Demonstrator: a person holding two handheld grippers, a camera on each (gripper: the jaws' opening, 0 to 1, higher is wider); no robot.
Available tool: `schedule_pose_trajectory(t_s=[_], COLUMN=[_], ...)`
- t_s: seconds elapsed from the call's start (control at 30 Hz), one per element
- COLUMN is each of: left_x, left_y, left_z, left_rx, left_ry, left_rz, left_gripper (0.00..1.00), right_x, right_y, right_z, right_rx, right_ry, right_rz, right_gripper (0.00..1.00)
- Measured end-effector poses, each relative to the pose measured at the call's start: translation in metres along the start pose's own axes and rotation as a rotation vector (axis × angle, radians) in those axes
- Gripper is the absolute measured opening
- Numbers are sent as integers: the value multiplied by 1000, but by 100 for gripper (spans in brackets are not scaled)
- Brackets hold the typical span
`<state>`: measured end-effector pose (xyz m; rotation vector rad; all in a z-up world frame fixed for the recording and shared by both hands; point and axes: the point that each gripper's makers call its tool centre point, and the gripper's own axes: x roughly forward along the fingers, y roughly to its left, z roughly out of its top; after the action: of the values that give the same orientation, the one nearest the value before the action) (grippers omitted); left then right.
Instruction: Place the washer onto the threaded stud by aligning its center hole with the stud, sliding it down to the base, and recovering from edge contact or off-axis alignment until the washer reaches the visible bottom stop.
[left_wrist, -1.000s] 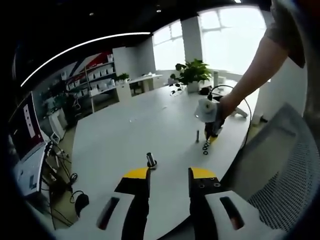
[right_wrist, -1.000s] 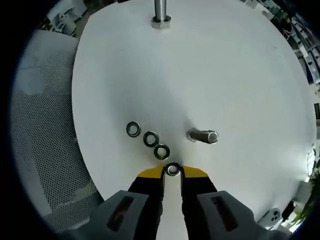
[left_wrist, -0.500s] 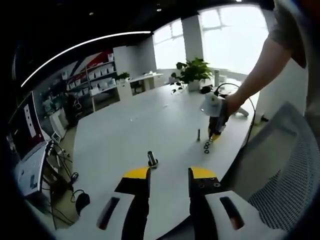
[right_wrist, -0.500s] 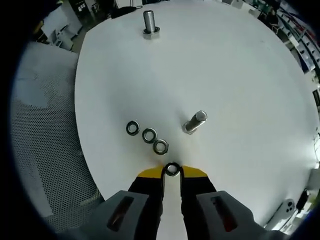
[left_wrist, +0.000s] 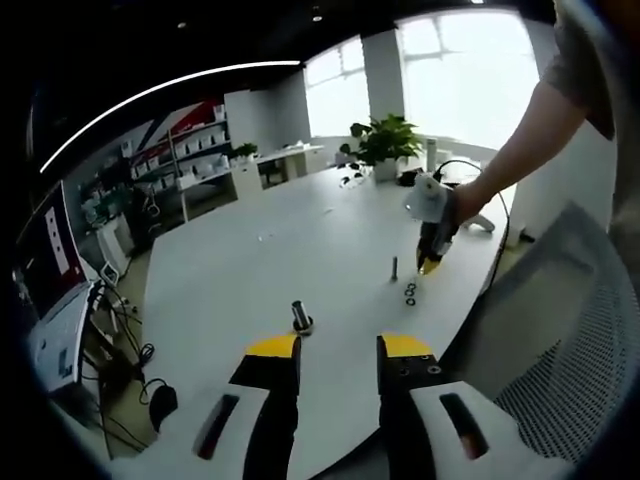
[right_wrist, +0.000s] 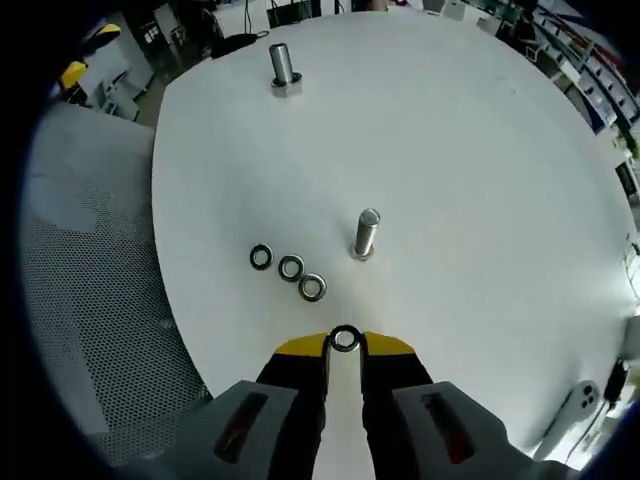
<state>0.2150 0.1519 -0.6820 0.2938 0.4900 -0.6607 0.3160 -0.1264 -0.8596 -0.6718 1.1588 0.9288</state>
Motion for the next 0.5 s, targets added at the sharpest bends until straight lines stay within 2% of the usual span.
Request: schedule_pose_trajectory(t_s=[0.2,0.4,0.5], left_x=[-1,-1,-2], left_y=[2,2,4], left_z=[0,1,1], left_rx=[-6,-5,-12], left_ry=[-3,-4,-9], left_rz=[5,7,11], left_gripper=[28,28,28], right_x=[-6,-9,-13], right_y=[-2,-7,-8], right_z=[18,25,35], right_rx=[-15,-21,-18], right_ry=[-42,-49,-94], right_rz=[-2,-14,-18], right_gripper=[13,13,13])
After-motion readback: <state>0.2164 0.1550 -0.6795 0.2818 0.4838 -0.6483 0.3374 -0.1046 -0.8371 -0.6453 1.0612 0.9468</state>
